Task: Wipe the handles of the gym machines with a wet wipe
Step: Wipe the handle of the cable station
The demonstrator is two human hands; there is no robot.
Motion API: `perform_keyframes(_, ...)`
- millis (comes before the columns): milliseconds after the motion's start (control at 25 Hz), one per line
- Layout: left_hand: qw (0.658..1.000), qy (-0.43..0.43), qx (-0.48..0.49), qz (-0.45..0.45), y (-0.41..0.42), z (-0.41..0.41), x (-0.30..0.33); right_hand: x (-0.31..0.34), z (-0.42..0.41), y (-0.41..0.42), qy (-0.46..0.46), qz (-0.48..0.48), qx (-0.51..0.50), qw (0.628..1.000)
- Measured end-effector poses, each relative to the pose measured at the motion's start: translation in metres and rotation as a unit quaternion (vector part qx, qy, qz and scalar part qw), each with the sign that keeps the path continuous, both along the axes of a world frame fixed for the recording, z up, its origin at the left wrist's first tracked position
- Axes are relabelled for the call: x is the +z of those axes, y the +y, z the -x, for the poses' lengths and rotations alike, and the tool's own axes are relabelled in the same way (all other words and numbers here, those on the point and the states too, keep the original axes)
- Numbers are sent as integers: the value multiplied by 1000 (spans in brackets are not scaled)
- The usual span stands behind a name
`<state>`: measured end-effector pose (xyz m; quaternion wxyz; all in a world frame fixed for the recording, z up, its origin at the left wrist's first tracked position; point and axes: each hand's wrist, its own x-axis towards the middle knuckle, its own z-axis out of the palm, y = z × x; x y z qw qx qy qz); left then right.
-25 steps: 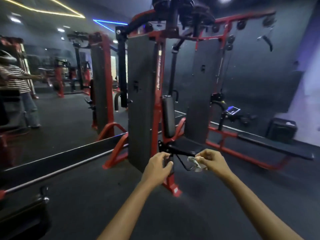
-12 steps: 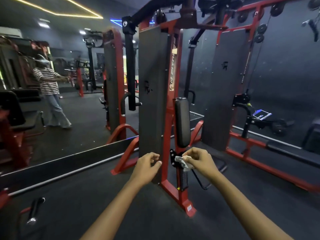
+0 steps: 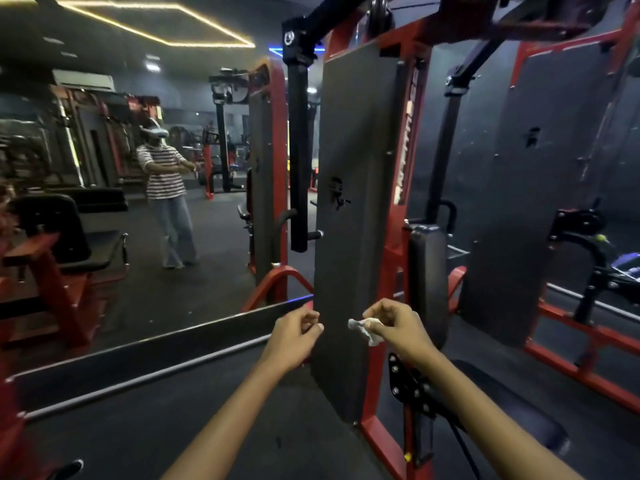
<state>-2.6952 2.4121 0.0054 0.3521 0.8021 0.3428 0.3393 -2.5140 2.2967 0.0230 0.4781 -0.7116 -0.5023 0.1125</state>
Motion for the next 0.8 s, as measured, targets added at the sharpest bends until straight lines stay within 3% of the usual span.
perform_keyframes(360, 995, 35, 76, -50, 194, -89, -17, -18, -114, 238, -21, -59, 50, 997)
perform_keyframes(560, 988, 59, 121, -78, 292, -128, -11, 7, -167, 371, -10, -112, 59, 992)
perform_keyframes(800, 980, 63, 121, -147, 405, -151, 5, -16, -188, 470, 1, -144, 96, 985)
